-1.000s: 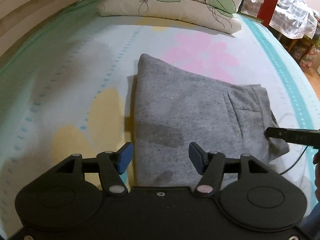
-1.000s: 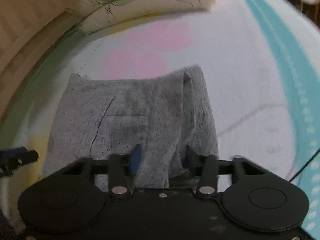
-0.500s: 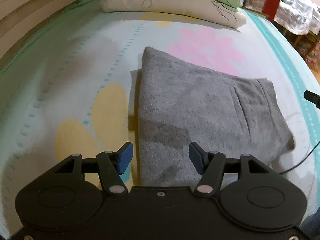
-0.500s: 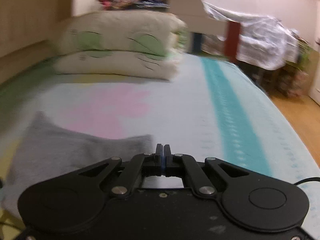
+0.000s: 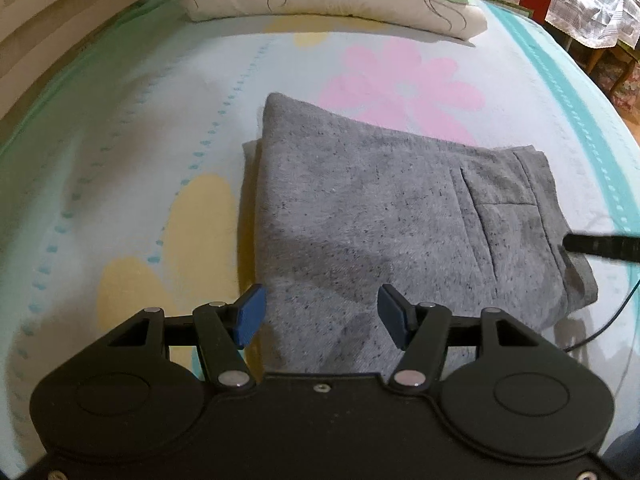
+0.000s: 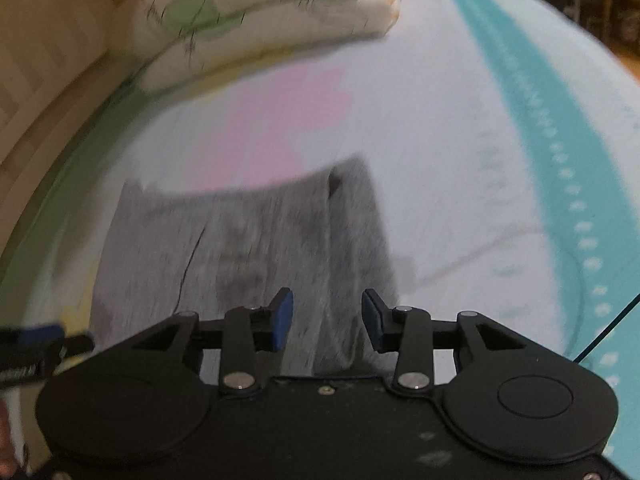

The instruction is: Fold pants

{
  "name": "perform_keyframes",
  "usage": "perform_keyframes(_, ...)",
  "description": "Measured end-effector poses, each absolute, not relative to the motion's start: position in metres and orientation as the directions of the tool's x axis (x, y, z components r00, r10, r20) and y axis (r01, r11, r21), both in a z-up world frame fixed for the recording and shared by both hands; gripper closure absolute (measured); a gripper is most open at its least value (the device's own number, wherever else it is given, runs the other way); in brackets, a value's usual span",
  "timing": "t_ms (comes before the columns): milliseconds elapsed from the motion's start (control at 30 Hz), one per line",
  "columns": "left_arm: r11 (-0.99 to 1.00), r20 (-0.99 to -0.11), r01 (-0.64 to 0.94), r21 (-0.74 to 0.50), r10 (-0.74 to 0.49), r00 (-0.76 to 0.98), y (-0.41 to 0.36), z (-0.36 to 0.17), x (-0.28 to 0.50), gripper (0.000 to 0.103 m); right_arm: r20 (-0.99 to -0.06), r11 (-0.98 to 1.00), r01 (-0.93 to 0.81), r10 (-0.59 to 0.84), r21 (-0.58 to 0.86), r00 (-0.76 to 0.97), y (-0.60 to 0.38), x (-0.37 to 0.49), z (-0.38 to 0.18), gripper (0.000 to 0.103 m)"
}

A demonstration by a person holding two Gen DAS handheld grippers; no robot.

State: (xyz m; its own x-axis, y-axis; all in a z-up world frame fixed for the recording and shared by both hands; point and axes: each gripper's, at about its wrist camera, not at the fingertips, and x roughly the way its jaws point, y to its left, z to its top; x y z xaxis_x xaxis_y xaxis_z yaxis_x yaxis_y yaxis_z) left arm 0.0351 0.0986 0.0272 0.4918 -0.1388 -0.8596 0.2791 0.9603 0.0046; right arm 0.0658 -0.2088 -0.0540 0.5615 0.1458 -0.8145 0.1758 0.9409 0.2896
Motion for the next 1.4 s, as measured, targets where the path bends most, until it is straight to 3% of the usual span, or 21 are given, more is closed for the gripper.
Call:
perform_keyframes(200,0.961,-0.879,0.278,-0.005,-0.137,0.457,0.1,0.012,0.039,0.038,-0.852,0.959,0.142,0.142,0.244,0.504,-0.195,0.069,-0.066,0.06)
perform_keyframes(533,0.961,-0.879,0.277,-0.029,-0.157,0.45,0.103,0.011,0.04,0.038,-0.825,0.951,0.078,0.216,0.298,0.522,-0.192,0.063,-0.06,0.058)
perform_keyframes(700,0.959,-0.874,0.28,-0.04,-0.169,0.455,0.104,0.013,0.039,0.038,-0.841,0.981,0.059,0.128,0.186,0.525,-0.179,0.059,-0.054,0.061)
perform_keyframes(933,0.959,-0.861,0.28,-0.049,-0.183,0.474,0.104,0.018,0.039,0.038,-0.863,0.911,0.235,0.203,0.34,0.462,-0.216,0.043,-0.054,0.059)
perform_keyframes(1200,0.955,-0.843,0.296,-0.033,-0.186,0.505,0.102,0.025,0.035,0.038,-0.847,0.847,0.259,0.339,0.465,0.41,-0.22,0.055,-0.074,0.058)
perform_keyframes(1267,0.956,-0.843,0.289,-0.038,-0.186,0.504,0.103,0.025,0.036,0.038,-0.822,0.826,0.236,0.392,0.512,0.414,-0.218,0.056,-0.075,0.065)
perform_keyframes(1300,0.958,-0.843,0.285,-0.04,-0.185,0.505,0.103,0.025,0.036,0.038,-0.814,0.827,0.216,0.401,0.519,0.419,-0.215,0.056,-0.073,0.077)
perform_keyframes(1400,0.959,-0.842,0.281,-0.041,-0.184,0.506,0.103,0.025,0.037,0.038,-0.817,0.882,0.149,0.334,0.446,0.47,-0.202,0.053,-0.058,0.093)
